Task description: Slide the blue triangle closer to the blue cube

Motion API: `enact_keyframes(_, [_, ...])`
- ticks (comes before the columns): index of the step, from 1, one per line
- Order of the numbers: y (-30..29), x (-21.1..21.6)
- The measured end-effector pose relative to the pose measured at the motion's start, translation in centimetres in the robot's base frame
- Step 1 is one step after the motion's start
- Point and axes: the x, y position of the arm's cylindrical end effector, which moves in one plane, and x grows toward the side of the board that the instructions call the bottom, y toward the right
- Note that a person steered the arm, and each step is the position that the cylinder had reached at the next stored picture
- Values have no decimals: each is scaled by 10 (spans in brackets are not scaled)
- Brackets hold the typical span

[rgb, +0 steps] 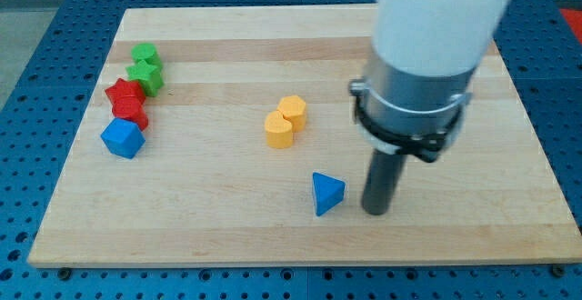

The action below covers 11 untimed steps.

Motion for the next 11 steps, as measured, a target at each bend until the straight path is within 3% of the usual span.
enact_keyframes(2, [-97, -1])
enact_keyframes(3, [-81, -1])
enact_keyframes(4, [-21, -1])
enact_keyframes(5, [4, -15])
enact_keyframes(6, [-23, -26])
enact_keyframes(10, [-239, -27])
enact_keyframes(11, [-257, -27])
